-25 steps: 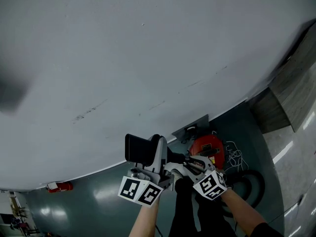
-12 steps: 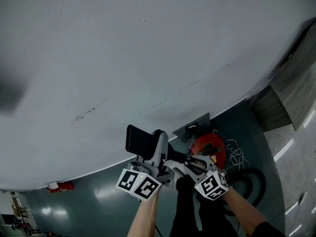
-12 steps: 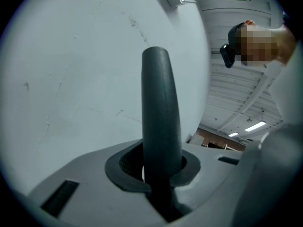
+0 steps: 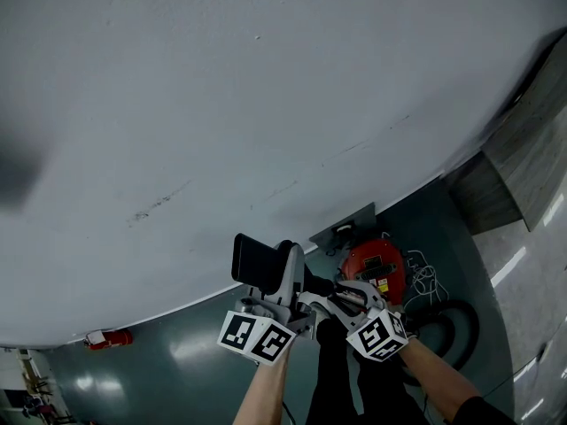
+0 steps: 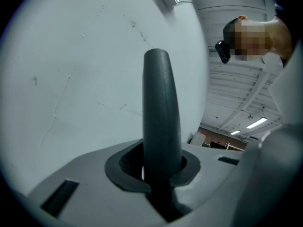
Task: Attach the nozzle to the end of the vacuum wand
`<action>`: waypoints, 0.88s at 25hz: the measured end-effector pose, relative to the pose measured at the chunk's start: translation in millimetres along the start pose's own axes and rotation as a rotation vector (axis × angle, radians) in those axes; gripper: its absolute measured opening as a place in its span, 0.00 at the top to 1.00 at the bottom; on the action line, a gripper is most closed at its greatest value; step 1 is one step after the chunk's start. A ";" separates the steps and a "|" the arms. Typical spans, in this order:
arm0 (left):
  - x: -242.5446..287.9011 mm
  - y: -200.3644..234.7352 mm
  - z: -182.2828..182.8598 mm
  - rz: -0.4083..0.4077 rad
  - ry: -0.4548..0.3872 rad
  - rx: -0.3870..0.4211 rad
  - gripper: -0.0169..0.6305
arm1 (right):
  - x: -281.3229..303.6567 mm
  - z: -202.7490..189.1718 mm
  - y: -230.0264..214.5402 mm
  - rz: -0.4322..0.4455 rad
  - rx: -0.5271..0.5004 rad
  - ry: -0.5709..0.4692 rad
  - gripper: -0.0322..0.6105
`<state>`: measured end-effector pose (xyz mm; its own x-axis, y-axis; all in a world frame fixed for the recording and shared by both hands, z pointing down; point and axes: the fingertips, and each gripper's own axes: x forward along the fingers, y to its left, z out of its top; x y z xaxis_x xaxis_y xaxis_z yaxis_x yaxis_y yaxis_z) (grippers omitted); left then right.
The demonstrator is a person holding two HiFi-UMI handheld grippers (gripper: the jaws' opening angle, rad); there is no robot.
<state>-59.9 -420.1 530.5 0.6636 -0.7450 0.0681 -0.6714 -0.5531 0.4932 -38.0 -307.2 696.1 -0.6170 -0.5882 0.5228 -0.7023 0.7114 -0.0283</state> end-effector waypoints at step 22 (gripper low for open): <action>-54.5 6.6 -32.0 0.063 0.111 0.058 0.66 | -27.3 26.9 -4.3 0.006 0.147 -0.081 0.71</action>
<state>-89.9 -371.2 557.8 0.6500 -0.7346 0.1945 -0.7285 -0.5295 0.4347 -27.7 -304.5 659.1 -0.6441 -0.6173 0.4517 -0.7390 0.6546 -0.1593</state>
